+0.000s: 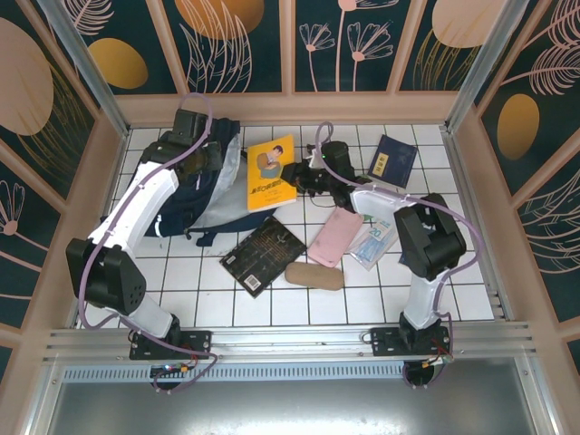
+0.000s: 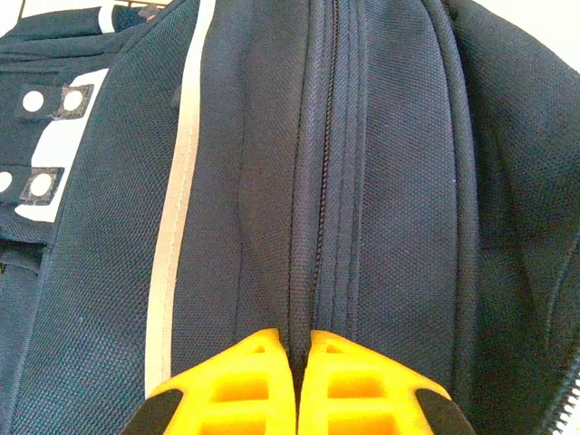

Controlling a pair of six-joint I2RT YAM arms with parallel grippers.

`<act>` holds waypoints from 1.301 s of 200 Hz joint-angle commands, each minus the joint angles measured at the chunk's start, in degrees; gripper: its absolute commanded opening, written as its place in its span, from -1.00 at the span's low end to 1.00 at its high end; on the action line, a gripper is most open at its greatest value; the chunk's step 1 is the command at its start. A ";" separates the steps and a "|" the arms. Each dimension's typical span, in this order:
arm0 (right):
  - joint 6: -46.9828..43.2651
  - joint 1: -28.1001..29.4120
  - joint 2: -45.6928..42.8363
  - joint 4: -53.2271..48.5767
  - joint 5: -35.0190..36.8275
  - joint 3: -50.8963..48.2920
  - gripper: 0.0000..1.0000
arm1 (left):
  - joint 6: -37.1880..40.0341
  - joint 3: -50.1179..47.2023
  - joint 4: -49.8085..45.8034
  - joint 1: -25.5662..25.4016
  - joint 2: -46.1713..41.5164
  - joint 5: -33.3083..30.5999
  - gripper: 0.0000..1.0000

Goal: Pack the student bag

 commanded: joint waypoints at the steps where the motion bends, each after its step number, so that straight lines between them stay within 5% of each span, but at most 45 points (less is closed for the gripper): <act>1: 3.76 2.40 2.40 10.72 3.11 4.14 -1.00 | -0.36 2.22 4.66 1.39 -3.37 4.54 -1.00; 162: 19.72 19.87 34.83 25.45 27.84 35.86 -1.00 | -6.74 0.63 10.29 4.85 -3.91 14.82 -1.00; 251: 19.90 23.54 55.29 7.12 28.15 70.12 -1.00 | -8.68 -0.29 11.41 4.81 -4.46 16.74 -1.00; 260: 19.92 23.36 55.27 6.72 27.23 69.87 -0.69 | -8.59 -0.53 11.54 4.90 -4.65 16.59 -1.00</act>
